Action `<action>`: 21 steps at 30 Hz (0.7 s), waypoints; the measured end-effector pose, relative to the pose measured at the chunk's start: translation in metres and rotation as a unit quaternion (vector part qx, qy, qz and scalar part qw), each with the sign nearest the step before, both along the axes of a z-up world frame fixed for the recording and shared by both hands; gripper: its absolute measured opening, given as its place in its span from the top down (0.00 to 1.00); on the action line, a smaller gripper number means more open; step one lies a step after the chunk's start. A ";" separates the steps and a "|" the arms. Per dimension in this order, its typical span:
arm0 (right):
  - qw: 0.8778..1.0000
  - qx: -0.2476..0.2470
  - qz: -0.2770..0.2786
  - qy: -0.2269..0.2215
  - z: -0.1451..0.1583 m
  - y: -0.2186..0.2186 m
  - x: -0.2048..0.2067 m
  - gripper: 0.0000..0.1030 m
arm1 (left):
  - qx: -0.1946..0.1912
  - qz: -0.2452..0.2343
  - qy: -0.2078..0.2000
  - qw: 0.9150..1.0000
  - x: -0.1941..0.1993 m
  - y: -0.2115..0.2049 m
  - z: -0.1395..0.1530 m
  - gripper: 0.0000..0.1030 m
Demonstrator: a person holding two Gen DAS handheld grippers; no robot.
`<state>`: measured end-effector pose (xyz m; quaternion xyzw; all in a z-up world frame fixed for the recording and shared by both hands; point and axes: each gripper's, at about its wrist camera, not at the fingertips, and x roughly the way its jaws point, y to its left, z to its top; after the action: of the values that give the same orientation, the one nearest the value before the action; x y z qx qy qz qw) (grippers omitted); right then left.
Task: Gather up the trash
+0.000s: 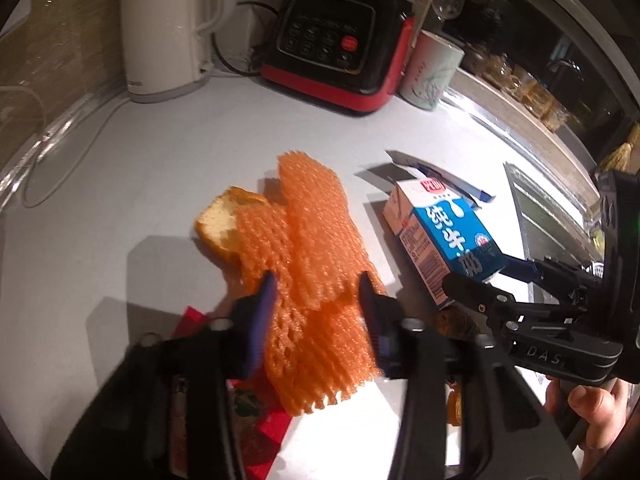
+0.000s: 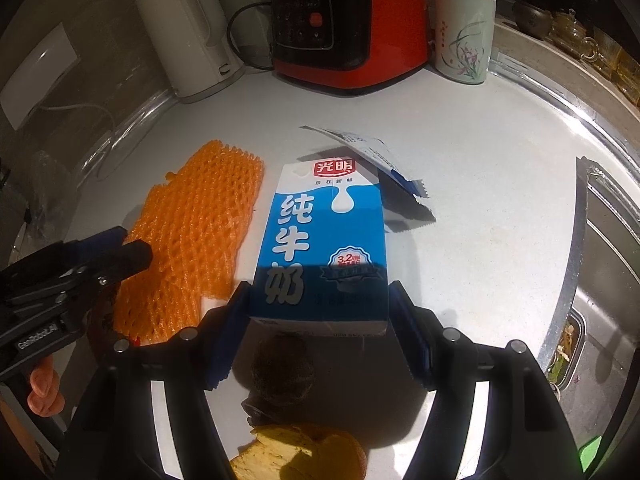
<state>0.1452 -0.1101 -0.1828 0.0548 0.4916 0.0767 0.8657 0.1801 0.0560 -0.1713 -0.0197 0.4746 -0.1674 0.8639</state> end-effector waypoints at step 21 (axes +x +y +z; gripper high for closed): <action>1.000 0.001 0.009 -0.003 0.003 -0.001 -0.006 0.34 | -0.021 0.015 0.009 1.000 -0.005 0.007 0.007 0.58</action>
<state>0.1392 -0.1112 -0.1796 0.0513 0.4896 0.0852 0.8663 0.1747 0.0630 -0.1642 -0.0463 0.4784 -0.1641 0.8614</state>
